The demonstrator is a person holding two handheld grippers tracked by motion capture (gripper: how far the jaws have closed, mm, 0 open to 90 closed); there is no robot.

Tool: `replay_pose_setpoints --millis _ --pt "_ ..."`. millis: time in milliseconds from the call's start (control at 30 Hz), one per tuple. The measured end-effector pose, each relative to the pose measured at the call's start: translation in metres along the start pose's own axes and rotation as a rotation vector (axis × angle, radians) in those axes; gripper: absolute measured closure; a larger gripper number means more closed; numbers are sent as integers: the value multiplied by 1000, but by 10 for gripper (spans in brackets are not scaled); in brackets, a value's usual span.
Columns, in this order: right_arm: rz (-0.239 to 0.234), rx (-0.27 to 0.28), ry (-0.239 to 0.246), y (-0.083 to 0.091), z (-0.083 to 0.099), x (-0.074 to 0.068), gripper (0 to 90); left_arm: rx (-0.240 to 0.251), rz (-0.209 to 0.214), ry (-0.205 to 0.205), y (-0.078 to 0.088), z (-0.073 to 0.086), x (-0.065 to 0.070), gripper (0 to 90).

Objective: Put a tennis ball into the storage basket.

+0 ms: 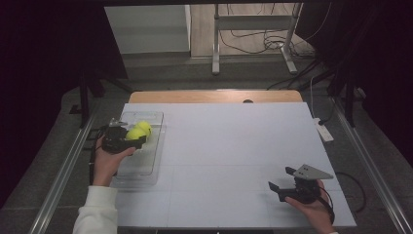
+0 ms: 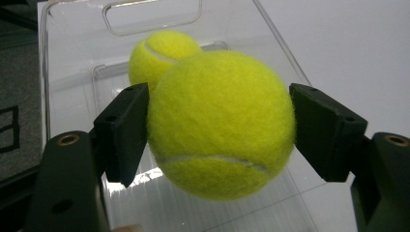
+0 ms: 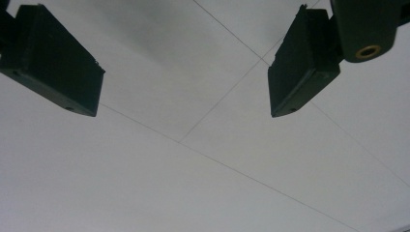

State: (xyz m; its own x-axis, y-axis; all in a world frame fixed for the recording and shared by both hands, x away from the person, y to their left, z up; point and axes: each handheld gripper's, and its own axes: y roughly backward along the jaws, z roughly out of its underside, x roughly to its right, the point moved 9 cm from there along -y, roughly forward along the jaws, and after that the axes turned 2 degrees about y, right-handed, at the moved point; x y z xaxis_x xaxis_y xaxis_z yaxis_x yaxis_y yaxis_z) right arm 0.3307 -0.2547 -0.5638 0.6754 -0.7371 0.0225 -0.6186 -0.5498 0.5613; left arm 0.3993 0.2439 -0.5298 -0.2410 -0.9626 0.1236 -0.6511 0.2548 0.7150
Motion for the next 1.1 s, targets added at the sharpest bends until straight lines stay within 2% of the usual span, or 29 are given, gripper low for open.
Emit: replay_pose_setpoints --millis 633,667,1100 --pt "3 -7 2 0 1 0 130 -79 -40 5 -8 10 -9 267" --pt "-1 -4 1 0 0 0 130 -91 -52 7 -9 12 -10 267" --pt "-1 -4 2 0 0 0 130 -144 -87 -6 -11 17 -13 265"
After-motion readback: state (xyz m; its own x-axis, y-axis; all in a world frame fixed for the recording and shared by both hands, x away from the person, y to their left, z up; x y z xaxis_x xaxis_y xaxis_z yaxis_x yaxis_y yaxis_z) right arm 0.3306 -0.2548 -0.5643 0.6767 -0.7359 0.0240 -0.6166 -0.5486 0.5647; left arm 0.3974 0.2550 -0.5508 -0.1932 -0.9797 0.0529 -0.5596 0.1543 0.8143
